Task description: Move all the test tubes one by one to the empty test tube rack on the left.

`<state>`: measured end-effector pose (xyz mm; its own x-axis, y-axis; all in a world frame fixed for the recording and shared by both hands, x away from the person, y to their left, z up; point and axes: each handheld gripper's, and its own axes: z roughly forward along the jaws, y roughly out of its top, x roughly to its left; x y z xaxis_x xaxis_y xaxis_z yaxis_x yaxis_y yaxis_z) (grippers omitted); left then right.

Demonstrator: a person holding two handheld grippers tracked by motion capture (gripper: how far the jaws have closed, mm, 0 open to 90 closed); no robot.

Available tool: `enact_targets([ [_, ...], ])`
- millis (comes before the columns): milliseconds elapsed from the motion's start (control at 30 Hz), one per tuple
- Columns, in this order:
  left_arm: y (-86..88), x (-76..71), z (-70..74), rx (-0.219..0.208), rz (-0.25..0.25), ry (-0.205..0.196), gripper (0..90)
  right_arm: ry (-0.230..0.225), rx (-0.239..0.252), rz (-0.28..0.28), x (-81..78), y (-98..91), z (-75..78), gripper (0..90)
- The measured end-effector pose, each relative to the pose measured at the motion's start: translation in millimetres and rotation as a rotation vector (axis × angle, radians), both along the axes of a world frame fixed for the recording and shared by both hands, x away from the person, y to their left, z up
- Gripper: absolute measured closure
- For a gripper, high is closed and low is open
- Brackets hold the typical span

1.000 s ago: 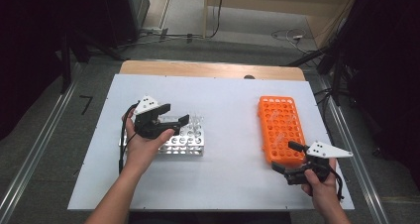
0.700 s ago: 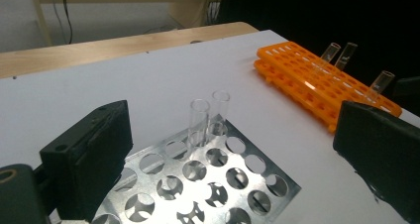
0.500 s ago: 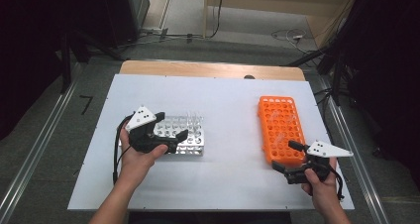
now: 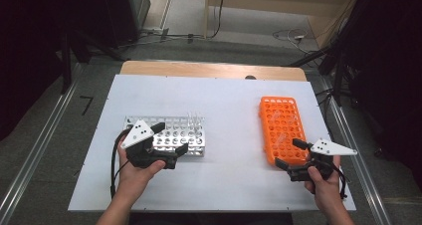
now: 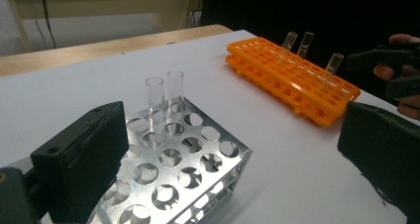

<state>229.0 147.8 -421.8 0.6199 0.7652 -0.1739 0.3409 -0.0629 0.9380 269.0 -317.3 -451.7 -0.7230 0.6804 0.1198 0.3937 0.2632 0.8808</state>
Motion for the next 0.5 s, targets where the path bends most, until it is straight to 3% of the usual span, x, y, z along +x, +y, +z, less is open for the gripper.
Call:
enact_targets([
  [300,7.8,-13.0,-9.5,-0.011,0.022,0.013,0.0,-0.003,0.003,-0.039,6.6,-6.3,4.1,0.0],
  [500,13.3,-20.4,-15.7,-0.007,0.027,0.026,0.0,0.01,0.007,-0.082,13.7,-13.5,5.9,10.0],
])
